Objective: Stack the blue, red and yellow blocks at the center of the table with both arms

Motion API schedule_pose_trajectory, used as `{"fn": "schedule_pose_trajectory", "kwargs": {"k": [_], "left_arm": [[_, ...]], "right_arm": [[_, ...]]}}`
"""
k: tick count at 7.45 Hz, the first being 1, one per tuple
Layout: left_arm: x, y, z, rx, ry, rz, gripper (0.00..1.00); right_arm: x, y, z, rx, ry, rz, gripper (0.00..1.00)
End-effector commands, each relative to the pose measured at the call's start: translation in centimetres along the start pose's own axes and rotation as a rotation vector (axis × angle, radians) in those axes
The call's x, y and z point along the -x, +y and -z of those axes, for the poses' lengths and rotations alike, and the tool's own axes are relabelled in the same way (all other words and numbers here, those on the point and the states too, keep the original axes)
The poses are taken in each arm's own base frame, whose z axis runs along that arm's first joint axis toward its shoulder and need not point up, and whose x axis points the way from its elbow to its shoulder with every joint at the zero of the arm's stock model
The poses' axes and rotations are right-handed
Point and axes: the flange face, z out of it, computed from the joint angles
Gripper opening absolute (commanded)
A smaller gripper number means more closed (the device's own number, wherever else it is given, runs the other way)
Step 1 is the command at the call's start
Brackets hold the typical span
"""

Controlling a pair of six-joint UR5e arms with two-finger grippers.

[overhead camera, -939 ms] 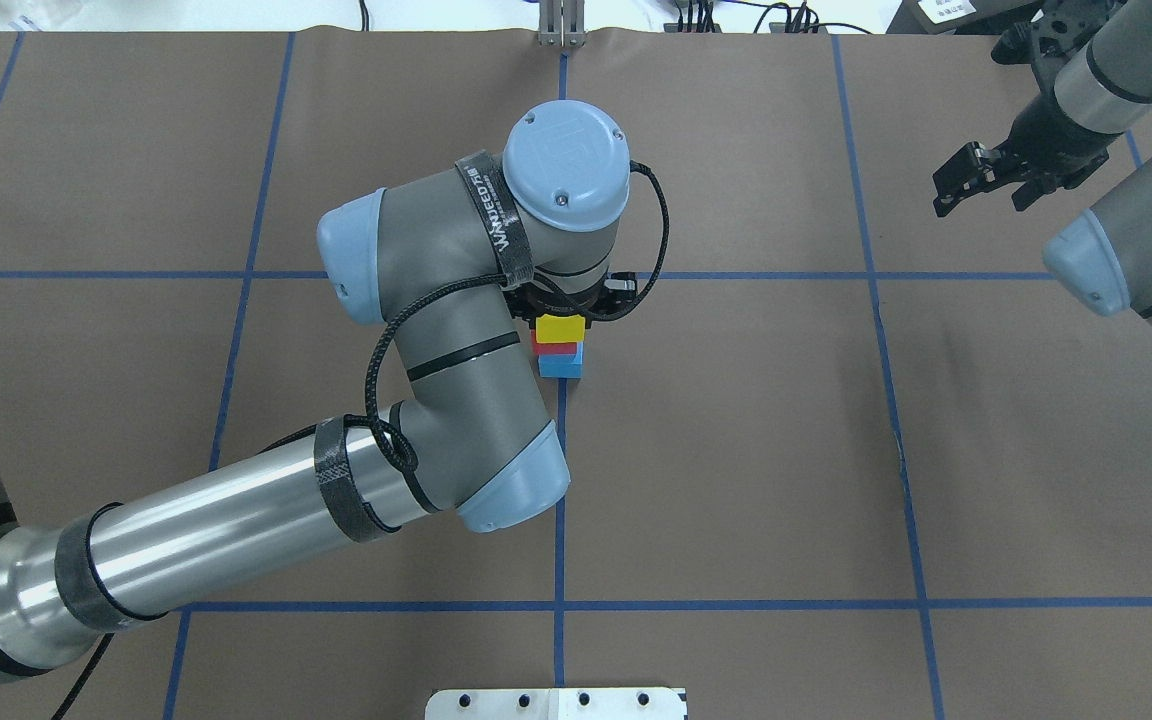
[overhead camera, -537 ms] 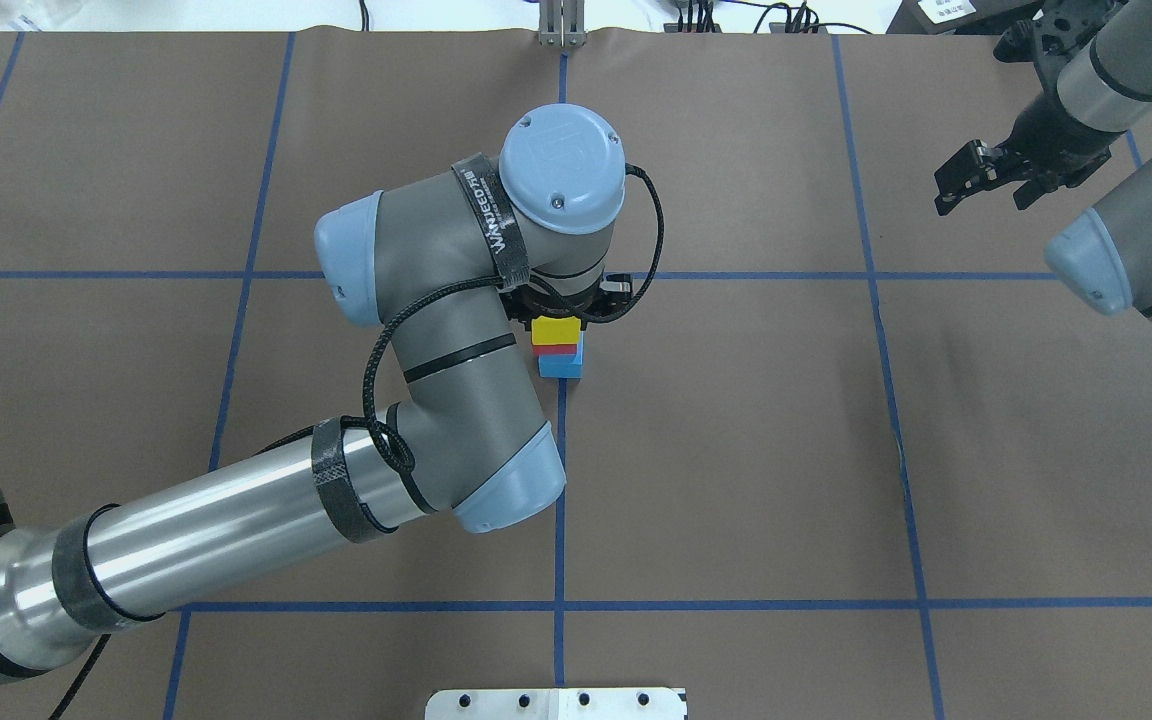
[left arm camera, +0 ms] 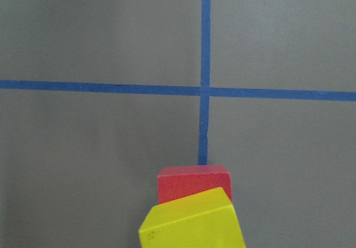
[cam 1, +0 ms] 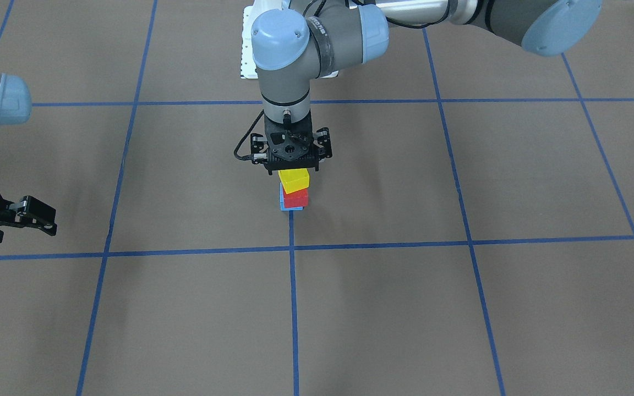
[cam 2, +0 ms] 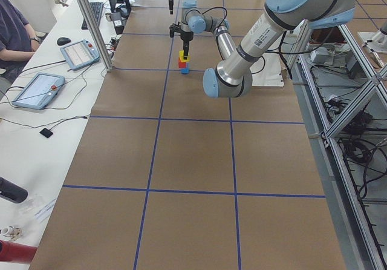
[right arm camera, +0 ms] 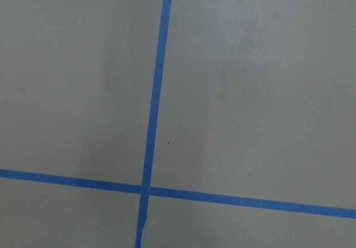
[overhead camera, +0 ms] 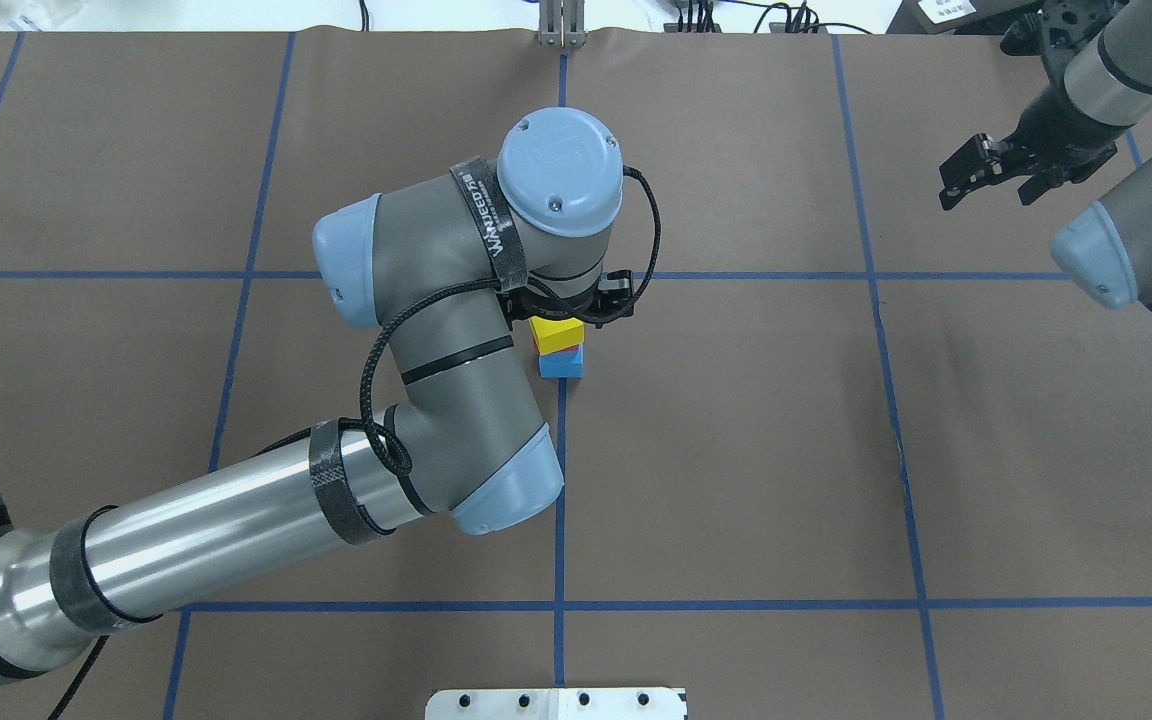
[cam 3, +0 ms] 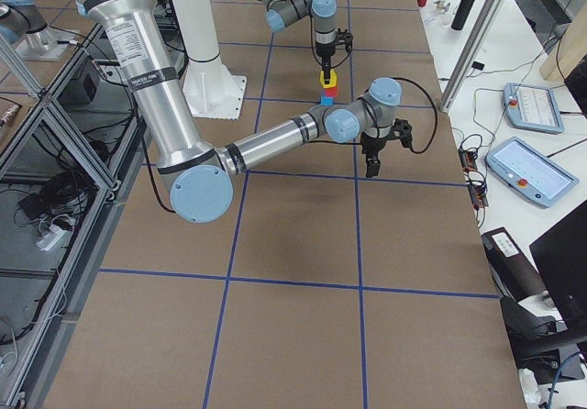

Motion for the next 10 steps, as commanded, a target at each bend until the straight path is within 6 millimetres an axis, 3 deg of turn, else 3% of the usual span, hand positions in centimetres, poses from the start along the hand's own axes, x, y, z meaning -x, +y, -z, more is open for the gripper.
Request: {"fn": "schedule_pose_trajectory", "kwargs": {"k": [1,2,3,4,5,6,7,8,9,10], "left_arm": [[2.1,-2.1,3.9,-0.003,0.041,0.021,1.00],[4.9,-3.5,6.5,0.021,0.060,0.017,0.99],[9.6,-3.7,8.3,0.003,0.043,-0.055,1.00],[15.7,-3.8,10.0,-0.024,0.021,-0.139,1.00],[23.1,-4.6,10.9,-0.056,-0.014,-0.203,1.00],[33.1,-6.2,9.7,-0.010,-0.062,-0.326,1.00],[44.0,-9.6,11.1,0.044,-0.038,-0.336,1.00],[53.6,-13.8,12.5,0.036,-0.009,-0.291,1.00],[64.5,-17.4,11.9,0.038,0.013,-0.353,1.00],[75.6,-18.8,12.4,0.037,-0.001,-0.418,1.00]], "right_arm": [[-0.2,-0.3,0.8,-0.018,-0.001,-0.003,1.00],[0.2,-0.9,2.4,-0.051,-0.006,0.006,1.00],[0.3,-1.0,3.3,-0.070,-0.007,0.024,1.00],[0.6,-1.1,2.9,-0.101,-0.024,0.060,1.00],[-1.0,-0.8,2.0,-0.110,0.010,0.050,1.00],[-3.9,-0.9,1.5,-0.101,0.038,0.005,1.00],[-9.7,-1.1,2.0,-0.096,0.062,-0.047,1.00],[-14.9,-1.5,4.5,-0.092,0.019,-0.002,1.00],[-20.2,-1.5,6.0,-0.077,-0.039,0.019,1.00],[-24.7,0.0,7.0,-0.086,-0.040,-0.034,1.00]]}}
